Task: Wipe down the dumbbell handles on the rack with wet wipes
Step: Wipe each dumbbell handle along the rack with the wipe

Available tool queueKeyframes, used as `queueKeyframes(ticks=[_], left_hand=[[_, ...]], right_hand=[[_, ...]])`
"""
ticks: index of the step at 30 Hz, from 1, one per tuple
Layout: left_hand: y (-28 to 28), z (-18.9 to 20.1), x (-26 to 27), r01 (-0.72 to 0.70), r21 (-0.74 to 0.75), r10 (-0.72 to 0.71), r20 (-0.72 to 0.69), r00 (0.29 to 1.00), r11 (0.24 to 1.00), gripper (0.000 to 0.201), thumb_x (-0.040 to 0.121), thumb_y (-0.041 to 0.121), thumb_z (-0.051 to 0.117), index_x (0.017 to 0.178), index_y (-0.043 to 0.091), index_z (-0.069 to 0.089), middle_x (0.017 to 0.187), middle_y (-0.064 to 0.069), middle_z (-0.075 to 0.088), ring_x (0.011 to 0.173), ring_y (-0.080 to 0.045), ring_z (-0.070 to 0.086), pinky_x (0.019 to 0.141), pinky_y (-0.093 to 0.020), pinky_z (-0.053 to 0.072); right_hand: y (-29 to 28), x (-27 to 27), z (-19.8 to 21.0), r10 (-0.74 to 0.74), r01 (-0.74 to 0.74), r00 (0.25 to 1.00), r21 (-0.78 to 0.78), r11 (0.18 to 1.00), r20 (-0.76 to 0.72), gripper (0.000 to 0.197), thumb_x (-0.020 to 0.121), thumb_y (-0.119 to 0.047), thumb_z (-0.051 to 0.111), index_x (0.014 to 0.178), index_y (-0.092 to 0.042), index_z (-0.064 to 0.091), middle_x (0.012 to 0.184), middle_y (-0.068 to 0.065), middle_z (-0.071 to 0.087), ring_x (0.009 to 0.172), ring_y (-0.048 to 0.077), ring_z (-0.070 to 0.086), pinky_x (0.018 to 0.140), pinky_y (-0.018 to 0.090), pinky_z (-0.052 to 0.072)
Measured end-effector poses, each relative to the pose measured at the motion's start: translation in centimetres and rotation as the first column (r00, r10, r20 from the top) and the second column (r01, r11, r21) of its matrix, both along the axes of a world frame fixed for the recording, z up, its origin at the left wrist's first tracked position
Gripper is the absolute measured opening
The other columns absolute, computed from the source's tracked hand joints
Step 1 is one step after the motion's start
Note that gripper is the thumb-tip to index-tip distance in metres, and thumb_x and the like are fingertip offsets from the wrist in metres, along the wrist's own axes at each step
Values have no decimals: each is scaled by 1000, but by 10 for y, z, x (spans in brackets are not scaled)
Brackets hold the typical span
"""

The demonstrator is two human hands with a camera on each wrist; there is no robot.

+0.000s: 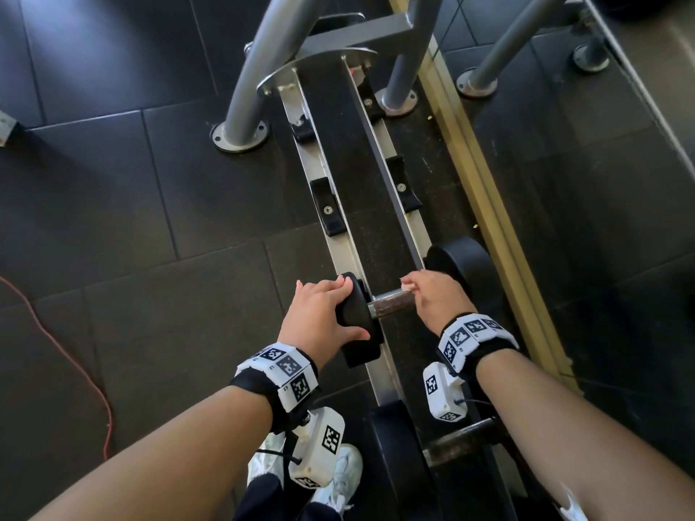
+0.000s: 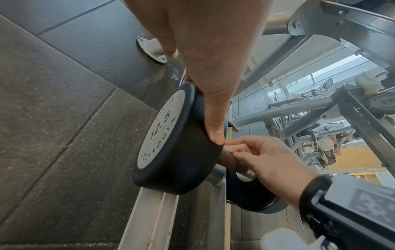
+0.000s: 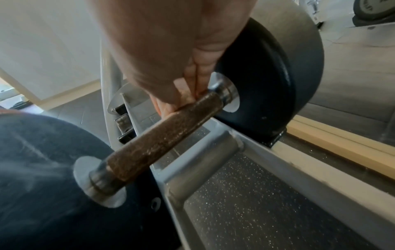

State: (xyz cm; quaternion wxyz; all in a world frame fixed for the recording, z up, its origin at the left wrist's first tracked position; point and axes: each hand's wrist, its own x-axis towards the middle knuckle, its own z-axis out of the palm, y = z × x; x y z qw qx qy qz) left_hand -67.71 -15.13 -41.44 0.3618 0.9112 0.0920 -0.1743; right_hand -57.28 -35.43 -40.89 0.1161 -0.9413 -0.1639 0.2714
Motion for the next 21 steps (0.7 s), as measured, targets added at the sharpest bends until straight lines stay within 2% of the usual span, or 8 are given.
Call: queueKeyframes(ticks=[6,8,10,13,14,16,19,21], left_hand=[[-1,5,1,-1,4,1,-18,1000,1000,91,70,54,79,147,24,42,146,3,48,130,-23,41,121,-48,3],[-1,6,2,-9,-2,9,-29,1000,1000,92,69,53,80,148,24,42,148,3,47,131,-23,40,121,-46,1],[-2,8,2,-9,-2,9,-36,999,1000,92,70,53,81,148,24,42,148,3,47,131,-23,40,121,-45,0],[-2,8,2,-11,-2,11,-38,999,1000,91,70,53,80,148,24,42,147,3,48,131,-22,41,121,-46,1],[-2,8,2,-9,2,9,-39,999,1000,92,70,53,80,148,24,42,147,3,48,131,-22,41,121,-47,2],[-2,8,2,-2,6,3,-41,999,1000,92,70,53,80,148,24,41,147,3,47,131,-22,41,121,-47,2],[-2,6,2,-6,7,7,-34,999,1000,92,69,53,81,148,24,42,147,2,48,131,-22,41,121,-47,1],[-2,6,2,-3,13,4,-37,999,1000,92,68,53,81,147,24,43,148,2,47,132,-22,41,120,-47,0]], right_hand=[[8,-15,-5,106,-99,991,77,992,-87,33,97,-5,46,119,-21,63,118,0,67,135,23,44,121,43,22],[7,-12,-1,58,-37,990,160,986,-129,31,99,-8,43,116,-23,65,110,1,69,120,21,58,113,41,37],[0,-6,4,-64,65,998,231,971,-11,29,98,-9,46,115,-22,65,107,1,67,104,17,64,100,33,48],[-7,-6,4,8,-16,994,76,997,111,34,90,-1,58,121,-14,63,138,3,54,133,23,48,110,33,36],[-5,-10,1,54,-56,993,15,998,102,35,87,-2,62,120,-15,62,139,1,52,134,22,46,112,34,35],[1,-20,0,31,-32,995,3,999,90,35,87,-5,62,119,-18,59,124,0,60,122,19,54,108,35,40],[15,-30,0,-31,19,996,138,990,84,38,93,-7,52,127,-24,53,110,2,66,112,24,60,99,41,49],[21,-32,-2,-74,79,997,237,968,-30,33,97,-11,48,122,-31,51,102,-2,67,100,18,65,86,36,53]])
